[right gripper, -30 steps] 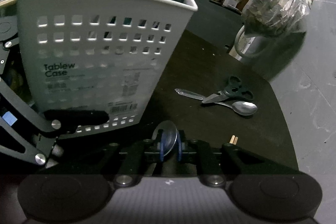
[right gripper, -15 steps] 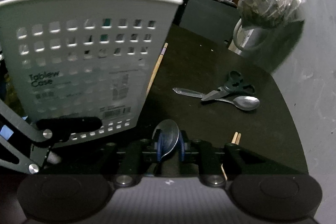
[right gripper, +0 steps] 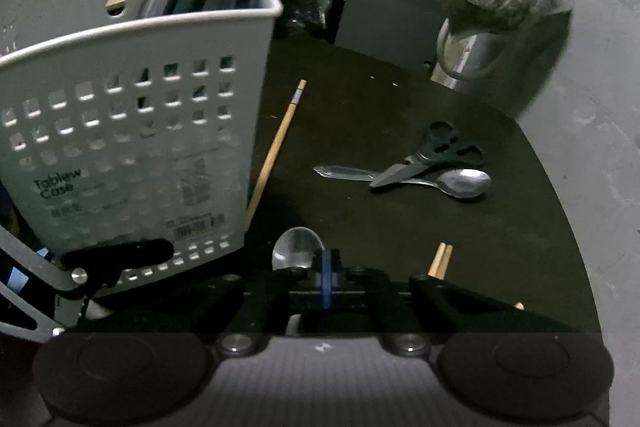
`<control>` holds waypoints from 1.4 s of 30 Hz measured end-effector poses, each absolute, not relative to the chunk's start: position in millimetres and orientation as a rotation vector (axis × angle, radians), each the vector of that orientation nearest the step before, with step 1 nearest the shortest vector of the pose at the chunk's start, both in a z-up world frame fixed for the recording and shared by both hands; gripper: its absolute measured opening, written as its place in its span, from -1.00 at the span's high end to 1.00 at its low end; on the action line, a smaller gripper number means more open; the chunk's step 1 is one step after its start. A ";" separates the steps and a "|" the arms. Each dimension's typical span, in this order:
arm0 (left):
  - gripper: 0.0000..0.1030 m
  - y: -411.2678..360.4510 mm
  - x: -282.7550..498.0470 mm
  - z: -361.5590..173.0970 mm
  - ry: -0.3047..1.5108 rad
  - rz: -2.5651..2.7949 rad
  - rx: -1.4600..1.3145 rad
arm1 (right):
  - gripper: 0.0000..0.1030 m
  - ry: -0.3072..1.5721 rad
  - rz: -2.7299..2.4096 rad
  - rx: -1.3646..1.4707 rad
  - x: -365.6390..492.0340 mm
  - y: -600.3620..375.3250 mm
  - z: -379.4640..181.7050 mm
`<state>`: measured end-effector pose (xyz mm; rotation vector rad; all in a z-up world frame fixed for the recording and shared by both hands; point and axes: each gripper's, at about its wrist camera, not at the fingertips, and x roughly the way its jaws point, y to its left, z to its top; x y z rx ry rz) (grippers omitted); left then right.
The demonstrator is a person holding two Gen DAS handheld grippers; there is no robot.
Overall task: Organize utensils
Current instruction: 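Lift the blue-handled spoon toward the basket with the right gripper, then carry the blue-handled spoon over the basket rim with the right gripper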
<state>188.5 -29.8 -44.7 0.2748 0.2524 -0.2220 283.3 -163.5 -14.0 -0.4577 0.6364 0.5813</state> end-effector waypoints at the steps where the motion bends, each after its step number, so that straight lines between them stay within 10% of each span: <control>1: -0.57 -29.8 188.4 -44.7 0.252 -0.222 0.275 | 1.00 0.645 0.585 -0.454 284.4 -164.4 -15.7; 6: -0.57 -30.7 188.0 -44.6 0.253 -0.221 0.274 | 0.97 0.677 0.607 -0.406 289.1 -170.0 -16.9; 14: -0.57 -31.1 187.4 -44.5 0.253 -0.221 0.276 | 0.16 0.703 0.654 -0.289 310.5 -190.7 -13.0; 34: -0.57 -31.0 189.0 -43.3 0.259 -0.220 0.276 | 0.16 0.744 0.952 -0.233 346.4 -195.2 -17.0; 42: -0.57 -31.4 189.5 -41.8 0.261 -0.218 0.276 | 0.76 0.727 0.975 -0.294 335.6 -183.3 -18.6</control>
